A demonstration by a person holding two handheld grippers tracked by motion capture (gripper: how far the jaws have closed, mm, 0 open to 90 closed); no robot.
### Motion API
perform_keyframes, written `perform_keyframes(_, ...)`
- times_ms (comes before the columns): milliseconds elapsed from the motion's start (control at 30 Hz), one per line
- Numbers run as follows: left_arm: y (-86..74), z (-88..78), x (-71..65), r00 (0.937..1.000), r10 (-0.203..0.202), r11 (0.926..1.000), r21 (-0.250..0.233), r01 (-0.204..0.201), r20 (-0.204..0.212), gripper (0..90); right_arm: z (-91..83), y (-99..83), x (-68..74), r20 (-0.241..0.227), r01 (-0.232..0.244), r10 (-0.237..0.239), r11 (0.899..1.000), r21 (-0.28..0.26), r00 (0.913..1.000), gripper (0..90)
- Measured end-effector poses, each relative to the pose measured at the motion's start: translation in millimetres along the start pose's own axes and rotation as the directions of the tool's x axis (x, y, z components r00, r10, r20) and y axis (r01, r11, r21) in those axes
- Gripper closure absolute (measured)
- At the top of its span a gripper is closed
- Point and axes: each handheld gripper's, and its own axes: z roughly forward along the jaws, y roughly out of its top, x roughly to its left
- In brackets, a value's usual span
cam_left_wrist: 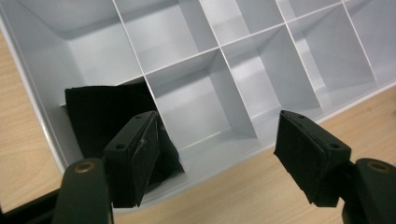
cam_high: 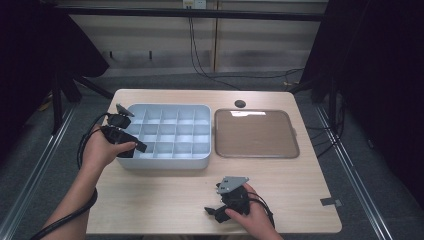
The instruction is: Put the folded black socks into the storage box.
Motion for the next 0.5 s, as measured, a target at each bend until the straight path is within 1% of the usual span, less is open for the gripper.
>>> perform_keyframes(100,-1.6,0.2,-2.2,1.0000,0.001,1.0000,-0.005,-0.001,0.009,29.8,0.1,0.1,-0.3,-0.002,0.002,-0.002,1.000,-0.001,1.0000,13.7)
perform_keyframes(267,-2.7,0.8,-4.8,0.9997,0.022,0.9998,0.001,-0.022,0.013,30.0,0.6,0.4,-0.7,-0.003,0.004,-0.004,1.000,-0.002,1.0000,13.7)
perform_keyframes(300,-3.0,0.9,-5.8,0.9997,0.019,0.9998,-0.005,-0.019,0.018,30.1,0.5,0.5,-0.5,-0.003,0.002,-0.002,1.000,0.000,1.0000,13.6)
perform_keyframes(367,-3.1,0.9,-7.0,0.9992,0.031,0.9995,0.001,-0.031,0.024,30.1,0.5,0.5,-0.7,-0.002,0.004,-0.004,1.000,0.000,1.0000,13.7)
perform_keyframes(400,-3.3,0.5,-8.3,0.9993,0.028,0.9996,0.006,-0.028,0.024,30.1,0.4,0.5,-0.4,-0.003,0.001,-0.001,1.000,0.002,1.0000,13.6)
perform_keyframes(500,-3.5,0.4,-11.3,0.9990,0.036,0.9993,0.001,-0.036,0.026,30.1,0.5,0.4,-0.4,-0.004,0.000,0.000,1.000,0.001,1.0000,13.7)
